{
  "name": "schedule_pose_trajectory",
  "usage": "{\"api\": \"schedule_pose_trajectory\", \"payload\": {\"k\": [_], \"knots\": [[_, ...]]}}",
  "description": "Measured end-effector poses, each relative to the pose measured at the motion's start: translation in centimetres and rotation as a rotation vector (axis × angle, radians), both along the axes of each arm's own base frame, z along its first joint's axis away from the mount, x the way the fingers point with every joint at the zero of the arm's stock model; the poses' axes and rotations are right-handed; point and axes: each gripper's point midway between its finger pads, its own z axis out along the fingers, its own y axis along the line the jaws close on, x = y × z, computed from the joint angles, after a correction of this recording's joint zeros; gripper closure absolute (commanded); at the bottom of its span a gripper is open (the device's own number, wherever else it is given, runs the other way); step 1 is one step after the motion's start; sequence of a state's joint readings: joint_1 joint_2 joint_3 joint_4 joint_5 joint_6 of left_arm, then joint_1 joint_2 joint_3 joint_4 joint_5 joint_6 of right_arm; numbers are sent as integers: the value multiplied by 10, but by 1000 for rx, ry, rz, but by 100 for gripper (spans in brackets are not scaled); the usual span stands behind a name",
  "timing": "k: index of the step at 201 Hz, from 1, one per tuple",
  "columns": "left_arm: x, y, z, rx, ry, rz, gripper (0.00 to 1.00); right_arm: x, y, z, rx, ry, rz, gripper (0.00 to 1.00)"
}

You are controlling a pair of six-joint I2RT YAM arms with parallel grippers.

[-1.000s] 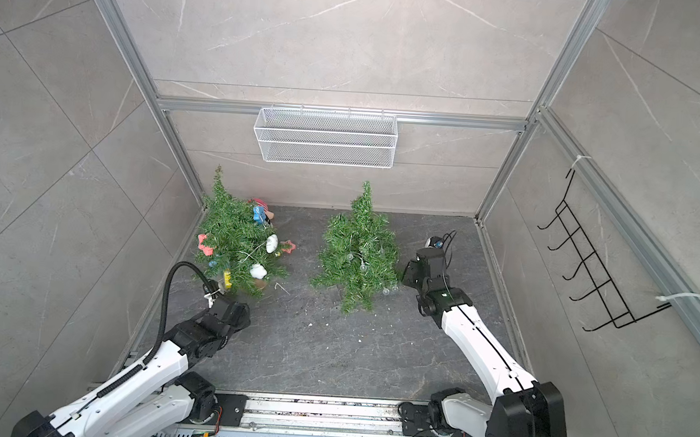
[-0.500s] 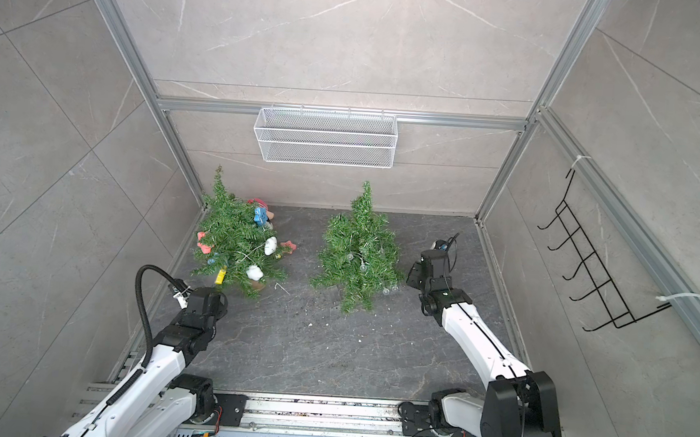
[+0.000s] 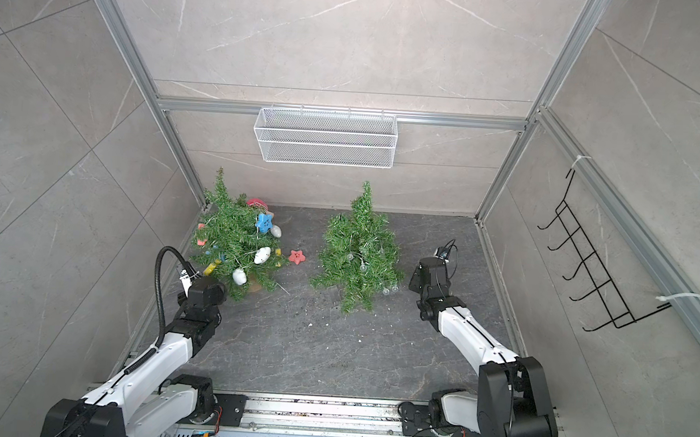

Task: Wrap string light around the christmas tree
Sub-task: Adjust the Christmas tree at the center of the board.

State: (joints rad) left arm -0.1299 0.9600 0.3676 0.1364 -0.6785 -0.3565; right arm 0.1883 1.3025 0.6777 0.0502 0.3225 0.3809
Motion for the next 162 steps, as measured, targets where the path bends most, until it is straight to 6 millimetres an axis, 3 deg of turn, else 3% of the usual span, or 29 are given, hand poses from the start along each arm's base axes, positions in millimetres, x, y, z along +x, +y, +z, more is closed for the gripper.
{"api": "schedule_pose_trajectory", "payload": {"k": [58, 162], "knots": [[18, -19, 0, -60, 30, -95, 44, 3, -1, -5, -2, 7, -3, 44], [58, -50, -23, -173, 139, -222, 44, 7, -4, -3, 2, -11, -13, 44]]}}
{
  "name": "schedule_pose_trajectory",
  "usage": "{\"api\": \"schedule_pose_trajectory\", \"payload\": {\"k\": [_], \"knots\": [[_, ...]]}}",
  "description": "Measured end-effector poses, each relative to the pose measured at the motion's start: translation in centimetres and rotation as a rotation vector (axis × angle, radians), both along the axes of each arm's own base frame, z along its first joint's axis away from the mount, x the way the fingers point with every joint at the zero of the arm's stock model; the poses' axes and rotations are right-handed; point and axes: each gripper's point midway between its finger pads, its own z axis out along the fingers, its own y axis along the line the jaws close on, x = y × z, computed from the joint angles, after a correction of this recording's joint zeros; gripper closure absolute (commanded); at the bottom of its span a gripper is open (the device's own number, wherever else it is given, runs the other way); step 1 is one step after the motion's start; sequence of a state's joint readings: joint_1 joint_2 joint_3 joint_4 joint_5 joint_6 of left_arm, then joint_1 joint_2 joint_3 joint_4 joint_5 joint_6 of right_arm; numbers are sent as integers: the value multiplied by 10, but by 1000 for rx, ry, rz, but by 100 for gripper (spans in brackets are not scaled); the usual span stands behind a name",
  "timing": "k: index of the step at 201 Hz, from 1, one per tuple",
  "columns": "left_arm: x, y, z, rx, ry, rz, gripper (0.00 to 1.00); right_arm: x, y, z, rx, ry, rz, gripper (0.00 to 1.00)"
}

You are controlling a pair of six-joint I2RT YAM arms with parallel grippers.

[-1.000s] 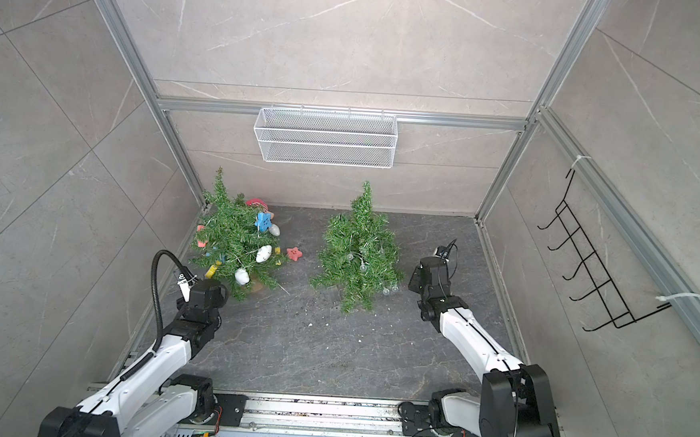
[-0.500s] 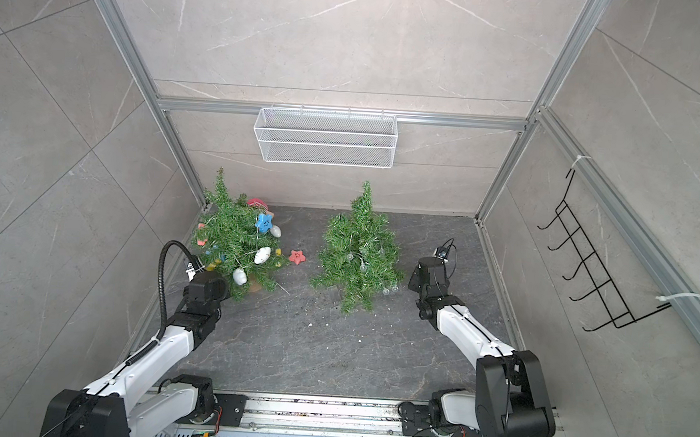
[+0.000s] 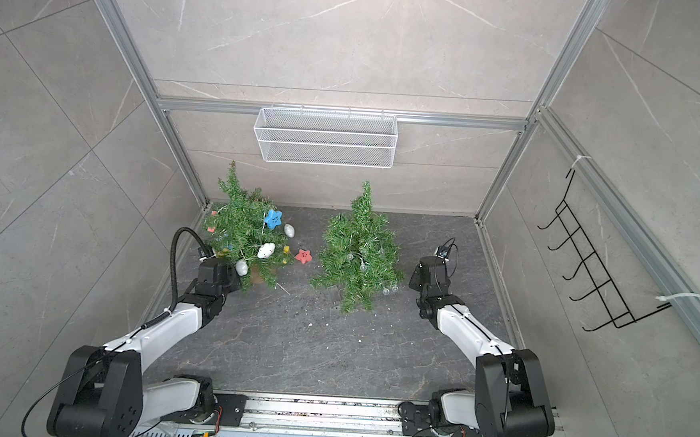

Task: Wrap string light around the christmas tree
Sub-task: Adjust the Christmas tree at the center of the board.

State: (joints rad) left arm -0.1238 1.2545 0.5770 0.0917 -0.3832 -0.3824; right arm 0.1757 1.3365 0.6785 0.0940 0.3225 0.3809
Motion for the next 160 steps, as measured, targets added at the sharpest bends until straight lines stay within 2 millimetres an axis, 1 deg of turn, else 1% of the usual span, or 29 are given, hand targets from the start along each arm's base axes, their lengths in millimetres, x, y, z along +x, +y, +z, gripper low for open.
{"api": "schedule_pose_trajectory", "payload": {"k": [55, 74, 96, 118, 133, 160], "knots": [[29, -16, -4, -16, 22, -83, 44, 3, -3, -7, -2, 12, -8, 44], [31, -21, -4, -30, 24, -110, 43, 3, -4, -7, -1, 13, -11, 44], [24, -23, 0, -40, 21, -123, 41, 3, -4, -8, 0, 13, -8, 44], [8, -23, 8, -53, 16, -124, 37, 3, -2, -8, 5, 14, -3, 44], [-3, -22, 13, -70, 5, -118, 32, 3, -1, -8, 11, 15, 4, 44], [-24, -24, 20, -101, -3, -119, 30, 3, 1, -7, 21, 12, 15, 45]]}}
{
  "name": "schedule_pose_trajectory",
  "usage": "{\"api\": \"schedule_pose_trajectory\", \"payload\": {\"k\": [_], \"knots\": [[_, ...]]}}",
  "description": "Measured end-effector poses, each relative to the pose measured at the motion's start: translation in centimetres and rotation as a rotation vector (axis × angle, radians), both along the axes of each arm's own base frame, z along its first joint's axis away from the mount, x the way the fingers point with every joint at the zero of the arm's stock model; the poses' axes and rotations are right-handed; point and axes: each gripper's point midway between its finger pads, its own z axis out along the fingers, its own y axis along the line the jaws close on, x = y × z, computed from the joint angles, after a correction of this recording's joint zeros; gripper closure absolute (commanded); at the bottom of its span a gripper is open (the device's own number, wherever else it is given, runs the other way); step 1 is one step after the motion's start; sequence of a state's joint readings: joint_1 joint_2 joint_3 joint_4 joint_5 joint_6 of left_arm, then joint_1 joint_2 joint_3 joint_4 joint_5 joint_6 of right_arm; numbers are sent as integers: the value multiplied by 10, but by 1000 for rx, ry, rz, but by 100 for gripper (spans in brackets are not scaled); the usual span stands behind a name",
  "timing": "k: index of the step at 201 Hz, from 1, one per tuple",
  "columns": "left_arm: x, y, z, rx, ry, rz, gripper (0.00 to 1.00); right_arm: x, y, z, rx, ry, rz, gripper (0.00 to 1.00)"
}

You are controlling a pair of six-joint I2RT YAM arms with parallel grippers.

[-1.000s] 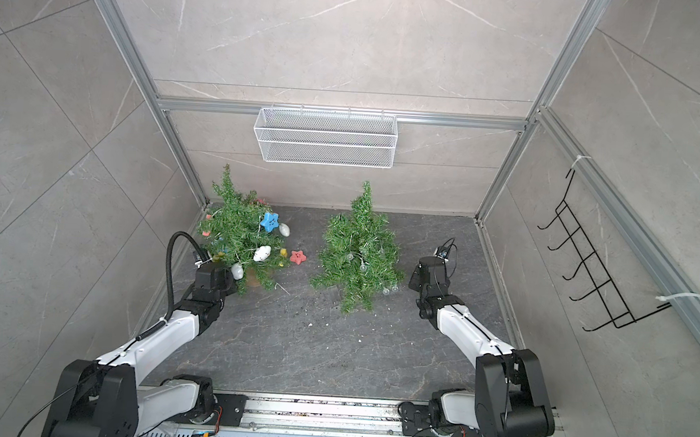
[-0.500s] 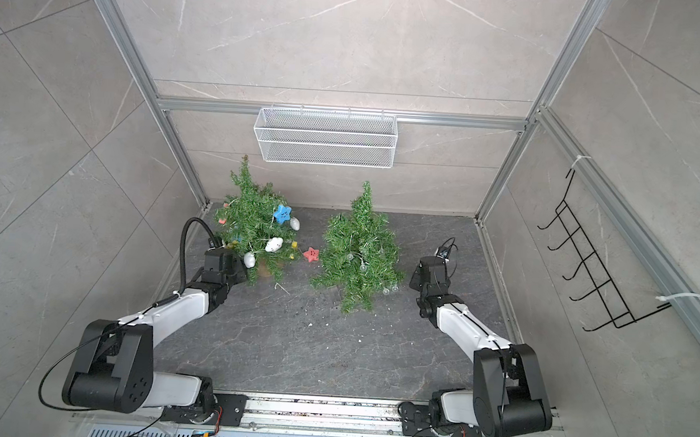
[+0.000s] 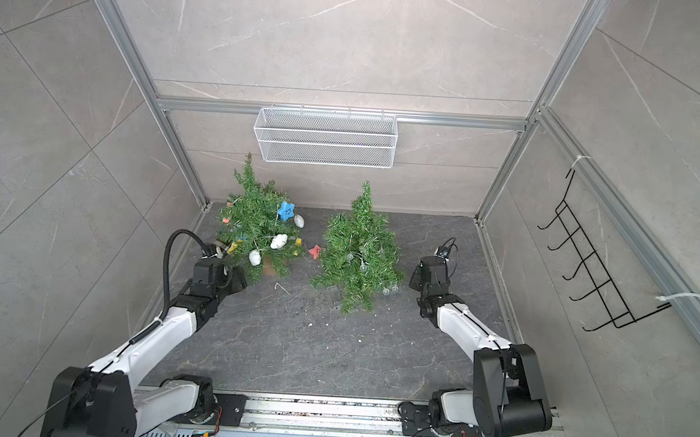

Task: Wrap string light around the christmas tree
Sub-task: Adjust the Christmas tree at the center of the board, then reset both arms

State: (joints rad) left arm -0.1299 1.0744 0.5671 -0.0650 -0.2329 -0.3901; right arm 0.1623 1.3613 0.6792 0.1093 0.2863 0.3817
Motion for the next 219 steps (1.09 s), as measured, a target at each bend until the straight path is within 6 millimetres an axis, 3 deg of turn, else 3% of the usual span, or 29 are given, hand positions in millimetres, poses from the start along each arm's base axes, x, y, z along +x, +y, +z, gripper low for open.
{"api": "schedule_pose_trajectory", "payload": {"k": [64, 101, 121, 144, 162, 179, 194, 219], "knots": [[-28, 2, 25, -6, -79, 20, 30, 1, 4, -1, 15, 4, 20, 46], [-45, 32, 35, 73, -139, 163, 30, 0, 3, 1, 10, -3, 14, 45], [-53, 47, 26, 120, -144, 238, 31, -1, -1, 4, -1, -12, -3, 44], [-42, 48, 7, 161, -130, 236, 30, -2, -7, 4, -33, -29, -19, 43], [-19, 36, -13, 160, -123, 175, 30, -5, -12, 4, -87, -53, -16, 39], [-11, 28, -26, 151, -130, 133, 30, -7, -18, 5, -145, -63, -18, 37], [-11, 26, -22, 157, -149, 120, 31, -8, -22, 5, -186, -77, -16, 36], [-7, 28, 7, 207, -198, 110, 30, -21, -25, -4, -227, -95, 2, 36]]}}
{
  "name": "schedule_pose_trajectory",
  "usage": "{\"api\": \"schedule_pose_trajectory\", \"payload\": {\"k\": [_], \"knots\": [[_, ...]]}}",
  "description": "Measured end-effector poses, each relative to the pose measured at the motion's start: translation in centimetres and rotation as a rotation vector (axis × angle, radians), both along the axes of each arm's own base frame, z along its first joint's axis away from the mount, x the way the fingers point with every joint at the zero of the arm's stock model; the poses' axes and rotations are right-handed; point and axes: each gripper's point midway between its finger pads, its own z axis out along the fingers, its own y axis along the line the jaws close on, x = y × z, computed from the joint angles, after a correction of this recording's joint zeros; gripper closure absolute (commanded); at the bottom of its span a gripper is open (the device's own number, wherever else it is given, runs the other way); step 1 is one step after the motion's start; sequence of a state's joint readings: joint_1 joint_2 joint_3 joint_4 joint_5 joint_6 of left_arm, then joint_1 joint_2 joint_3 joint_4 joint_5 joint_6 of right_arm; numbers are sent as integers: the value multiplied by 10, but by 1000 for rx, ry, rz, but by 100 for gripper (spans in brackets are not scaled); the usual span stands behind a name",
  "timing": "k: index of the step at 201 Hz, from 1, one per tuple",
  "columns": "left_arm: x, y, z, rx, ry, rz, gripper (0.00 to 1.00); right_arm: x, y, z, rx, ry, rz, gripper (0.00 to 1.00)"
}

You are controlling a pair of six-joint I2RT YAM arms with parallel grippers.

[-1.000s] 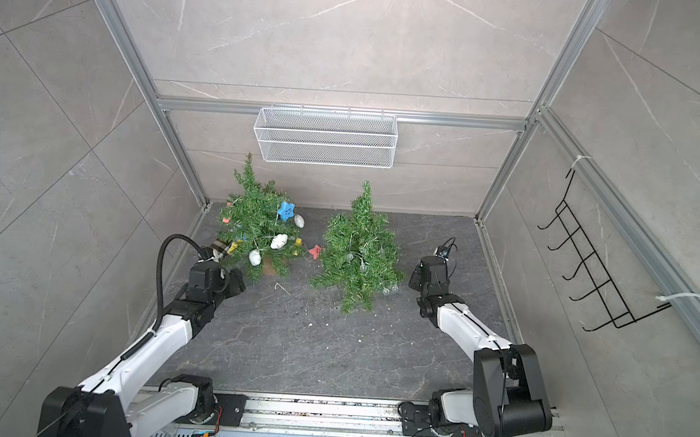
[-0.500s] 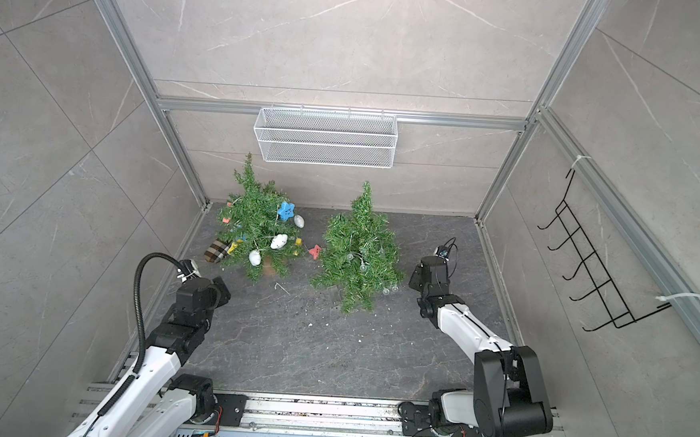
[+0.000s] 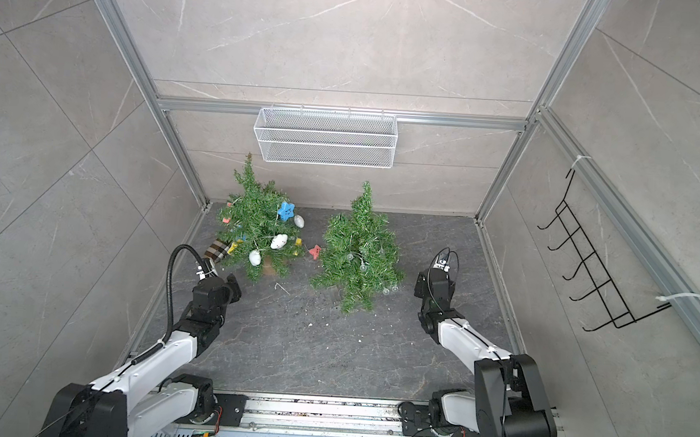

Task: Wrap string light around the christmas tree
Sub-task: Reset both arms

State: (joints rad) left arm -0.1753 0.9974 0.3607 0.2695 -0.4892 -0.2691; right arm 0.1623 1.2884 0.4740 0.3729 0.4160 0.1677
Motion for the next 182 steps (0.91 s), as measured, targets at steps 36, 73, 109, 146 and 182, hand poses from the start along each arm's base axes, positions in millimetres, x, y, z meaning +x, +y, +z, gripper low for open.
{"api": "schedule_pose_trajectory", "payload": {"k": [36, 73, 109, 146, 182], "knots": [[2, -5, -4, 67, -28, -64, 27, 0, 0, -12, -38, -20, 23, 36], [-4, -6, -55, 87, 58, -133, 27, 5, 4, -18, -52, -73, 54, 36], [9, -15, -52, 124, 43, -205, 25, 11, 15, -20, -51, -97, 120, 35], [30, -9, -48, 168, 17, -203, 24, 17, 22, -26, -51, -110, 161, 31], [38, 4, -61, 170, 47, -164, 0, 18, 22, -24, -51, -122, 171, 0]]}}
